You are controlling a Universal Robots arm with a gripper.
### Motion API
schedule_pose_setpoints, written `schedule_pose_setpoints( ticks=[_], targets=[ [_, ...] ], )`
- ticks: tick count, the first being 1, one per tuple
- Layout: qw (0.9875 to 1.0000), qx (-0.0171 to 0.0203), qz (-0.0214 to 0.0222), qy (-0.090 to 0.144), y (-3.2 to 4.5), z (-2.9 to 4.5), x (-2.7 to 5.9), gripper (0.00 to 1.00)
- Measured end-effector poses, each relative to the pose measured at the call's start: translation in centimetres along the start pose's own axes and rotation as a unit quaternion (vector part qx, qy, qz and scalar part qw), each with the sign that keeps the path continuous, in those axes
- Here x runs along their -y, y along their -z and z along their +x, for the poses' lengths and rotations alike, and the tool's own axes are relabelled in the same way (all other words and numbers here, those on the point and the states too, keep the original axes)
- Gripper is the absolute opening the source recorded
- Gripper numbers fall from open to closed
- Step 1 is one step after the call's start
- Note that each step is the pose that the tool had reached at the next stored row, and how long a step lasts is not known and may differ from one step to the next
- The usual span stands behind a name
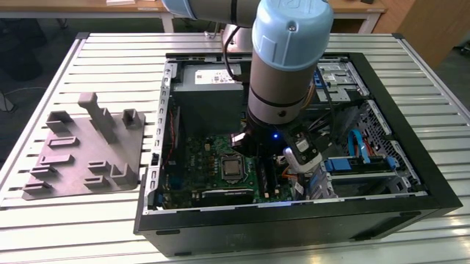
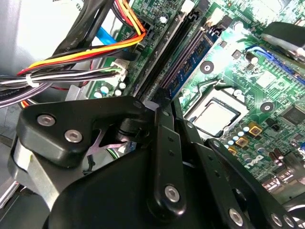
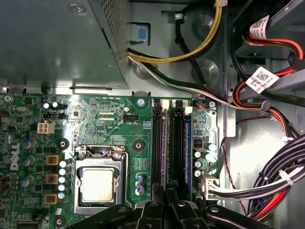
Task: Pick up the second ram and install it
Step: 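Insert the second ram into the second slot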
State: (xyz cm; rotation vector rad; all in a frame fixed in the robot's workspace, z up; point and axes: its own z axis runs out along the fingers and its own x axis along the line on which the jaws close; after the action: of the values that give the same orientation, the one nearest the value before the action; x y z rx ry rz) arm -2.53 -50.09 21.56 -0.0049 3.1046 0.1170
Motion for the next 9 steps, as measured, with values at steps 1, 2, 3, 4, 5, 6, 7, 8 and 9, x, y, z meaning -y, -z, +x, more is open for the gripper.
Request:
schedule_pose_setpoints(
  ticks=[1, 2, 3, 4, 5, 6, 7, 8, 9],
  targets=[
    [1.0, -0.0002, 0.0, 0.0, -0.01, -0.02, 0.0, 0.14],
    [1.0, -0.0003, 0.0, 0.0, -0.03, -0.03, 0.0, 0.14],
    [1.0, -0.0004, 0.0, 0.0, -0.04, -0.05, 0.0, 0.14],
    [1.0, -0.0005, 0.0, 0.0, -0.07, -0.07, 0.01, 0.14],
    [1.0, -0.0005, 0.0, 0.0, -0.1, -0.07, 0.01, 0.14],
    [1.0, -0.0006, -0.0001, 0.0, -0.13, -0.08, 0.01, 0.14],
    [1.0, -0.0007, -0.0001, 0.0, -0.16, -0.08, 0.01, 0.14],
    [1.0, -0.0007, 0.0, 0.0, -0.19, -0.08, 0.01, 0.14],
    [1.0, -0.0007, 0.0, 0.0, -0.21, -0.09, 0.02, 0.14]
  ],
)
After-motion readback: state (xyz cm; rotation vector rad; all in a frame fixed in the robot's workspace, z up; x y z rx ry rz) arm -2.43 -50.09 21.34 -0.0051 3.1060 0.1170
